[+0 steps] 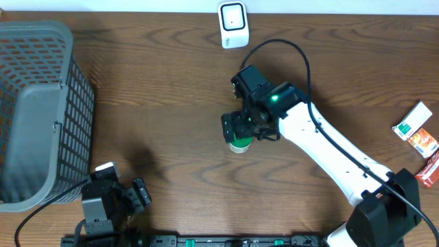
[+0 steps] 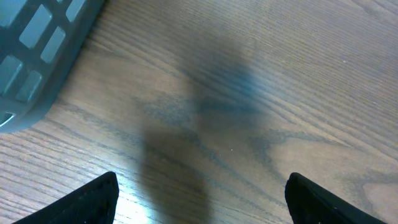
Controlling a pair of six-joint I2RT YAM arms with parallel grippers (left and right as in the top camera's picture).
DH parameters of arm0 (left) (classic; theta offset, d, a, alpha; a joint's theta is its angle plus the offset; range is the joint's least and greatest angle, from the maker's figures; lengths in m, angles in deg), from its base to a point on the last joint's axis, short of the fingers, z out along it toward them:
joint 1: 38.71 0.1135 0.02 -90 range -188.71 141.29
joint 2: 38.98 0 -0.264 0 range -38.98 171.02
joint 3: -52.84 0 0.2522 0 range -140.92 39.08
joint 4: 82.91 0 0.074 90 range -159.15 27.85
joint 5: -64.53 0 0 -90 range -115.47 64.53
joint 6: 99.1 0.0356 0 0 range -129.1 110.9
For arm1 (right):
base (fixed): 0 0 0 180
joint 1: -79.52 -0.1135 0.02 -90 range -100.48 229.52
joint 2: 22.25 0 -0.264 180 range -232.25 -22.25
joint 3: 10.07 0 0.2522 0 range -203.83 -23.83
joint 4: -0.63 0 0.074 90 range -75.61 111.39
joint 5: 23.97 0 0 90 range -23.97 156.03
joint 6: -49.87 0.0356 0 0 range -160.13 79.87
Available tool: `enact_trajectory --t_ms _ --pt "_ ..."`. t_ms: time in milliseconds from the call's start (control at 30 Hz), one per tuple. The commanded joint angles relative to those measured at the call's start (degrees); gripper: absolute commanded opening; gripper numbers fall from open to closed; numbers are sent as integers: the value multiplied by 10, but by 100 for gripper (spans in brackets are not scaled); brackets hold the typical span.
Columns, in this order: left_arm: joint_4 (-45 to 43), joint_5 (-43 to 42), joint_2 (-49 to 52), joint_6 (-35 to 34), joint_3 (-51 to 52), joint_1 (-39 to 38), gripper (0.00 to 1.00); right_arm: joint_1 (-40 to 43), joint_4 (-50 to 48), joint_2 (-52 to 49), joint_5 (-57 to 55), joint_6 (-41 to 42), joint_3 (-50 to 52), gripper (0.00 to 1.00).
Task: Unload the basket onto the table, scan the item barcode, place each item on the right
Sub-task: 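Hold the green jar mid-table and turn it with the right gripper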
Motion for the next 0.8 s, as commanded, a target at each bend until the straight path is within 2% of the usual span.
enact_trajectory --t_ms 0,400,767 --pt "2 -5 -1 3 -4 0 86 6 -2 -31 -5 -168 -2 99" --pt "2 -5 -1 3 -4 0 86 5 -34 -135 -47 -210 -2 99" --pt "2 -5 -1 3 -4 0 86 -22 -45 -148 -49 -222 0 99"
